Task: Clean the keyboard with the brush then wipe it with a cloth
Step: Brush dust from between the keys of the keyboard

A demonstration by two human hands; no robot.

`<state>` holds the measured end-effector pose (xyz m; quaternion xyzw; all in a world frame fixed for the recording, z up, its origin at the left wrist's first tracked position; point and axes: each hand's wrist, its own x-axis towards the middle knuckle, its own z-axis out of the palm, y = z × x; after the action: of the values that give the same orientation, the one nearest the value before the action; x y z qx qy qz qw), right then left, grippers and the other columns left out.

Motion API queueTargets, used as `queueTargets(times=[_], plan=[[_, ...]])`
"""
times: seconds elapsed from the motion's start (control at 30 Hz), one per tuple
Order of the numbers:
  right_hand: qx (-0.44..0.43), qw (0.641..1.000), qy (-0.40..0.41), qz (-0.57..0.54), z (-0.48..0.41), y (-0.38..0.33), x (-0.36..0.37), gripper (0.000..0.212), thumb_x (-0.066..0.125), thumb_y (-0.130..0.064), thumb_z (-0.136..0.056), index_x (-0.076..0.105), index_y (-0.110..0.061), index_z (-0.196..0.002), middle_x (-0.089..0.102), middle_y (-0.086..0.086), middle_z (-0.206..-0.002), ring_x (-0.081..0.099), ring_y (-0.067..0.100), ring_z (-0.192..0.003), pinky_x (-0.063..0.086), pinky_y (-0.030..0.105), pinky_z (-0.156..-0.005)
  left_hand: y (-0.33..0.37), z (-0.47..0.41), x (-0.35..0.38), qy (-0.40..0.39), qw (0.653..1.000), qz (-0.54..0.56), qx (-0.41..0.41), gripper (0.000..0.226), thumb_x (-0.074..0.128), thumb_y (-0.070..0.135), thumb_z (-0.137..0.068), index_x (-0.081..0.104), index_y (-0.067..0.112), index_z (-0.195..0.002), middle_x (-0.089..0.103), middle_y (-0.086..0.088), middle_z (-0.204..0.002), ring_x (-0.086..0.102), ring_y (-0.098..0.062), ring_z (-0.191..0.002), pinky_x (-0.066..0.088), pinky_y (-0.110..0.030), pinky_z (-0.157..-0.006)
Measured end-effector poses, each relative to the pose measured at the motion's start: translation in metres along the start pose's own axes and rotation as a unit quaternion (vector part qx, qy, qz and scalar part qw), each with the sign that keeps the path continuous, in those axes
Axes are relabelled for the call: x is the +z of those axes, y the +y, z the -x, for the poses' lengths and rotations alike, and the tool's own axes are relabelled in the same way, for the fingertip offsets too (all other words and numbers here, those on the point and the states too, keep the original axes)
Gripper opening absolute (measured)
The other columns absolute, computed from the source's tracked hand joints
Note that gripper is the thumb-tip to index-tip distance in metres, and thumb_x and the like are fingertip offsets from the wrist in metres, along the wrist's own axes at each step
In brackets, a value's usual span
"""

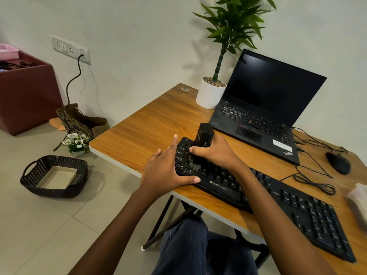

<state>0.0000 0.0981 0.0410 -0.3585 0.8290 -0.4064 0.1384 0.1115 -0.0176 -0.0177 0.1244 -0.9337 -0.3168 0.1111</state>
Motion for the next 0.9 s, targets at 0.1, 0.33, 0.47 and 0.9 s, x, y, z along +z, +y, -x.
queueTargets(times=[0.1,0.33,0.47,0.9], plan=[[-0.010,0.998,-0.053,-0.025,0.009,0.001,0.000,0.015,0.072,-0.012,-0.077,0.061,-0.012,-0.087,0.066,-0.003,-0.081,0.064,0.005,-0.074,0.051,0.020,-0.068,-0.017,-0.008,-0.006,-0.045,0.999,0.013,0.018,0.125,0.066,0.068,-0.064,-0.018,0.026,-0.147,0.029,0.009,-0.152,0.034,-0.015,-0.136,0.029,-0.036,-0.110],[-0.022,0.998,-0.044,-0.032,0.008,-0.001,0.008,0.020,0.074,-0.015,-0.076,0.061,-0.018,-0.091,0.068,0.004,-0.091,0.065,0.015,-0.086,0.052,0.029,-0.078,-0.033,-0.012,-0.009,-0.043,0.998,-0.004,0.042,0.120,0.069,0.059,-0.069,-0.013,0.024,-0.148,0.031,0.013,-0.150,0.040,-0.013,-0.132,0.038,-0.030,-0.102],[-0.027,0.992,-0.111,-0.044,0.013,0.000,0.003,0.027,0.076,-0.022,-0.070,0.060,-0.023,-0.093,0.067,-0.005,-0.090,0.064,0.006,-0.087,0.050,0.016,-0.073,-0.034,-0.012,-0.009,-0.039,0.998,-0.004,0.045,0.120,0.069,0.058,-0.070,-0.013,0.022,-0.148,0.031,0.011,-0.151,0.040,-0.014,-0.132,0.039,-0.031,-0.101],[-0.071,0.997,-0.034,-0.021,0.001,-0.011,0.036,0.022,0.073,-0.016,-0.077,0.064,-0.006,-0.095,0.069,0.007,-0.089,0.067,0.016,-0.082,0.055,0.041,-0.078,-0.036,-0.011,-0.008,-0.033,0.999,0.023,0.034,0.120,0.070,0.054,-0.072,-0.021,0.025,-0.144,0.045,0.000,-0.144,0.050,-0.018,-0.123,0.045,-0.030,-0.095]])
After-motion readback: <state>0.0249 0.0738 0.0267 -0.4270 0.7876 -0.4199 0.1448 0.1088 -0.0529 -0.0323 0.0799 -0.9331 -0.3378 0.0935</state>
